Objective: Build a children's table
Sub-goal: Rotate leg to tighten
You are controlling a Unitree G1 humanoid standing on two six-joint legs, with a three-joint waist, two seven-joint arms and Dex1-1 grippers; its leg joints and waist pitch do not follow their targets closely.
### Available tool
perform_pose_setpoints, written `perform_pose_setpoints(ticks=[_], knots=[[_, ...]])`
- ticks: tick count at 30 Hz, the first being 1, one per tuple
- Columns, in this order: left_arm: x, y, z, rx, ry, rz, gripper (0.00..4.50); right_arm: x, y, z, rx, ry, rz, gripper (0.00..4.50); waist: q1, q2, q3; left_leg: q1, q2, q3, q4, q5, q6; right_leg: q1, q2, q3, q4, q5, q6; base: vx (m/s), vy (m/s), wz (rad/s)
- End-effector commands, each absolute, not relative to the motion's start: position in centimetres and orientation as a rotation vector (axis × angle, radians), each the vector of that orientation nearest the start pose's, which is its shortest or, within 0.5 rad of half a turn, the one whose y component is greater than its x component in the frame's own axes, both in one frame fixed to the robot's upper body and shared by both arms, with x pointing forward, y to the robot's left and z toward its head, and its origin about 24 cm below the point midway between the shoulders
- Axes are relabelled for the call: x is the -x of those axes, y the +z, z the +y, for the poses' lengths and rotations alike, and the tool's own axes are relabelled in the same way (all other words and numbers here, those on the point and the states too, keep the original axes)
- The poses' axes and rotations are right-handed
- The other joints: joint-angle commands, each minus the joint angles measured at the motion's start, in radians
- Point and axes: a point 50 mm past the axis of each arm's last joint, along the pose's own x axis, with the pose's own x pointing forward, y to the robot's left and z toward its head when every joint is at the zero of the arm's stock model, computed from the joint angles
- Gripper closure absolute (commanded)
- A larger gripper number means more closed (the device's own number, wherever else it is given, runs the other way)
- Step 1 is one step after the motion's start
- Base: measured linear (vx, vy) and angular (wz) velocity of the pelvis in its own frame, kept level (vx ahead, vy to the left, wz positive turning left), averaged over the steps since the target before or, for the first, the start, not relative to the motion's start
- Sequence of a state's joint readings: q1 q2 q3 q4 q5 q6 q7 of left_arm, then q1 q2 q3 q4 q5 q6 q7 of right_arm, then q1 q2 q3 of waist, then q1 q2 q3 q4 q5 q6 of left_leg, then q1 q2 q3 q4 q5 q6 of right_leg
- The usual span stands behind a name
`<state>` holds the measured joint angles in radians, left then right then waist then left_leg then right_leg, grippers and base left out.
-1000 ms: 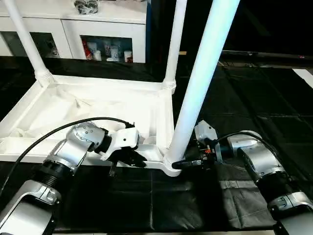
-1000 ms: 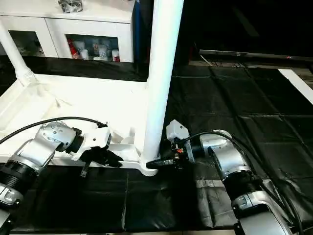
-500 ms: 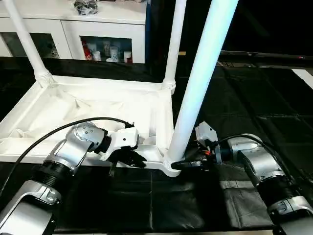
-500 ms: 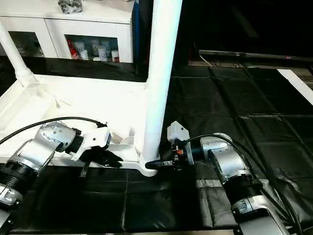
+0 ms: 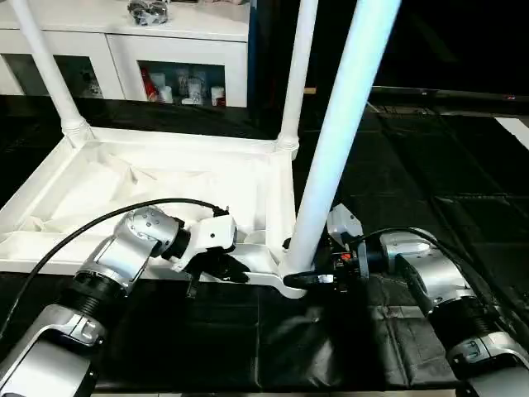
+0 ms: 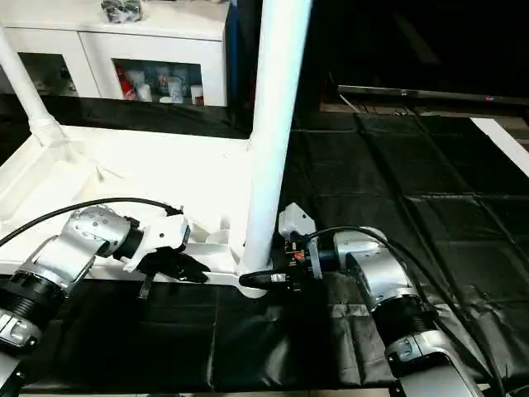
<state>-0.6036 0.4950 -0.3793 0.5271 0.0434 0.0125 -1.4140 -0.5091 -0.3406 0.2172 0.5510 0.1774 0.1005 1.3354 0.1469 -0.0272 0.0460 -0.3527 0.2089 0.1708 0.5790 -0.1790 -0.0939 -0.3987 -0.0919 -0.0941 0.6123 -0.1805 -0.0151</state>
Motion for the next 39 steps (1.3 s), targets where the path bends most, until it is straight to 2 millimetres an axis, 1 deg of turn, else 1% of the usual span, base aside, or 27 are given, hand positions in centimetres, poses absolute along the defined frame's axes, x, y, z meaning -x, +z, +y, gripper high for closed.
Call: perform_pose_setpoints(ticks=[1,4,5,7,8,11,14,16,17,19,20,21,22,23,24,26,27,29,30,34,39], knots=[[-30.52,6.20,14.14,-0.633,-1.587,0.513,4.50,-30.01,5.24,-13.26,0.165,1.434,0.319,0.24,-0.007,0.006,-0.062,0.006,0.027,0.002,-0.068,-0.216,0.018,0.050,-0.058,0.053,-0.067,-0.214,-0.208,0.000,0.000,0.00],[-30.46,6.15,14.16,-0.633,-1.587,0.512,4.50,-29.97,4.95,-13.15,0.174,1.422,0.334,0.24,-0.008,0.005,-0.060,0.007,0.027,0.001,-0.070,-0.234,0.013,0.049,-0.059,0.053,-0.073,-0.262,-0.192,0.000,0.000,0.00],[-30.46,6.13,14.15,-0.633,-1.587,0.513,4.50,-29.96,4.89,-13.15,0.170,1.421,0.338,0.24,-0.009,0.003,-0.060,0.007,0.027,0.001,-0.070,-0.239,0.012,0.049,-0.058,0.053,-0.075,-0.277,-0.186,0.000,0.000,0.00],[-30.48,6.12,14.18,-0.633,-1.585,0.513,4.50,-29.88,4.82,-13.16,0.161,1.428,0.344,0.24,-0.009,0.004,-0.060,0.007,0.028,0.000,-0.070,-0.235,0.013,0.048,-0.058,0.053,-0.074,-0.274,-0.185,0.000,0.000,0.00],[-30.50,6.11,14.18,-0.633,-1.583,0.512,4.50,-29.81,4.78,-13.17,0.157,1.433,0.345,0.24,-0.009,0.003,-0.061,0.006,0.028,0.000,-0.070,-0.230,0.015,0.049,-0.058,0.053,-0.073,-0.263,-0.186,0.000,0.000,0.00],[-30.55,6.12,14.23,-0.633,-1.579,0.512,4.50,-29.59,4.71,-13.11,0.141,1.448,0.346,0.24,-0.008,0.004,-0.062,0.005,0.028,0.001,-0.069,-0.223,0.019,0.049,-0.057,0.053,-0.070,-0.237,-0.195,0.000,0.000,0.00],[-30.59,6.14,14.33,-0.634,-1.577,0.514,4.50,-29.42,4.67,-13.05,0.132,1.457,0.349,0.24,-0.007,0.006,-0.060,0.005,0.028,0.000,-0.070,-0.229,0.018,0.049,-0.058,0.053,-0.072,-0.246,-0.192,0.000,0.000,0.00],[-30.61,6.16,14.39,-0.637,-1.576,0.515,4.50,-29.33,4.61,-13.06,0.120,1.460,0.354,0.24,-0.007,0.005,-0.060,0.005,0.028,0.000,-0.071,-0.234,0.018,0.049,-0.057,0.053,-0.073,-0.256,-0.186,0.000,0.000,0.00],[-30.63,6.17,14.41,-0.638,-1.576,0.516,4.50,-29.35,4.60,-13.06,0.117,1.458,0.355,0.41,-0.008,0.007,-0.060,0.005,0.028,-0.001,-0.071,-0.238,0.016,0.049,-0.058,0.053,-0.074,-0.262,-0.186,0.000,0.000,0.00],[-30.69,6.21,14.47,-0.640,-1.575,0.517,4.50,-29.45,4.60,-13.06,0.113,1.448,0.355,0.63,-0.008,0.008,-0.060,0.006,0.028,0.000,-0.071,-0.247,0.012,0.048,-0.058,0.053,-0.076,-0.276,-0.184,0.000,0.000,0.00],[-30.72,6.23,14.50,-0.641,-1.574,0.517,4.50,-29.48,4.62,-13.06,0.112,1.445,0.355,0.63,-0.008,0.008,-0.060,0.006,0.028,-0.001,-0.071,-0.247,0.012,0.048,-0.059,0.053,-0.076,-0.277,-0.184,0.000,0.000,0.00],[-30.75,6.24,14.53,-0.642,-1.573,0.518,4.50,-29.49,4.62,-13.09,0.111,1.445,0.355,0.78,-0.008,0.009,-0.060,0.006,0.027,-0.001,-0.071,-0.247,0.012,0.048,-0.058,0.053,-0.076,-0.276,-0.184,0.000,0.000,0.00],[-30.76,6.25,14.54,-0.643,-1.573,0.518,4.50,-29.50,4.62,-13.11,0.110,1.444,0.355,0.78,-0.008,0.009,-0.060,0.006,0.028,-0.001,-0.072,-0.246,0.011,0.048,-0.058,0.053,-0.075,-0.271,-0.185,0.000,0.000,0.00],[-30.78,6.26,14.56,-0.644,-1.572,0.518,4.50,-29.50,4.63,-13.12,0.109,1.445,0.355,0.87,-0.008,0.009,-0.060,0.005,0.028,-0.001,-0.072,-0.247,0.010,0.049,-0.058,0.053,-0.075,-0.267,-0.186,0.000,0.000,0.00],[-30.83,6.29,14.60,-0.644,-1.571,0.518,4.50,-29.50,4.64,-13.12,0.107,1.445,0.356,1.06,-0.008,0.011,-0.060,0.006,0.028,-0.002,-0.072,-0.249,0.009,0.049,-0.058,0.052,-0.075,-0.266,-0.187,0.000,0.000,0.00],[-30.85,6.30,14.61,-0.644,-1.570,0.518,4.50,-29.50,4.65,-13.11,0.106,1.444,0.356,1.14,-0.008,0.010,-0.061,0.007,0.028,-0.001,-0.072,-0.249,0.009,0.048,-0.058,0.052,-0.074,-0.261,-0.189,0.000,0.000,0.00],[-30.89,6.32,14.63,-0.646,-1.570,0.519,4.50,-29.47,4.63,-13.10,0.104,1.444,0.358,1.26,-0.007,0.011,-0.060,0.006,0.028,-0.001,-0.071,-0.246,0.009,0.049,-0.058,0.053,-0.074,-0.253,-0.192,0.000,0.000,0.00],[-30.90,6.32,14.63,-0.647,-1.571,0.519,4.50,-29.46,4.62,-13.10,0.103,1.444,0.358,1.47,-0.007,0.010,-0.061,0.006,0.028,-0.001,-0.071,-0.242,0.009,0.049,-0.057,0.052,-0.072,-0.243,-0.195,0.000,0.000,0.00],[-30.91,6.33,14.62,-0.647,-1.571,0.518,4.50,-29.44,4.60,-13.10,0.102,1.445,0.358,1.57,-0.006,0.012,-0.061,0.006,0.028,-0.001,-0.071,-0.240,0.010,0.049,-0.058,0.052,-0.072,-0.239,-0.197,0.000,0.000,0.00],[-30.94,6.37,14.65,-0.647,-1.572,0.519,4.50,-29.33,4.52,-13.00,0.095,1.447,0.358,1.73,-0.007,0.012,-0.060,0.006,0.028,-0.001,-0.072,-0.253,0.007,0.049,-0.058,0.052,-0.073,-0.246,-0.197,0.000,0.000,0.00],[-30.92,6.39,14.58,-0.639,-1.572,0.517,4.50,-29.09,4.31,-12.80,0.088,1.450,0.359,1.77,-0.006,0.013,-0.061,0.007,0.028,-0.001,-0.072,-0.255,0.006,0.049,-0.058,0.052,-0.074,-0.247,-0.197,0.000,0.000,0.00]])
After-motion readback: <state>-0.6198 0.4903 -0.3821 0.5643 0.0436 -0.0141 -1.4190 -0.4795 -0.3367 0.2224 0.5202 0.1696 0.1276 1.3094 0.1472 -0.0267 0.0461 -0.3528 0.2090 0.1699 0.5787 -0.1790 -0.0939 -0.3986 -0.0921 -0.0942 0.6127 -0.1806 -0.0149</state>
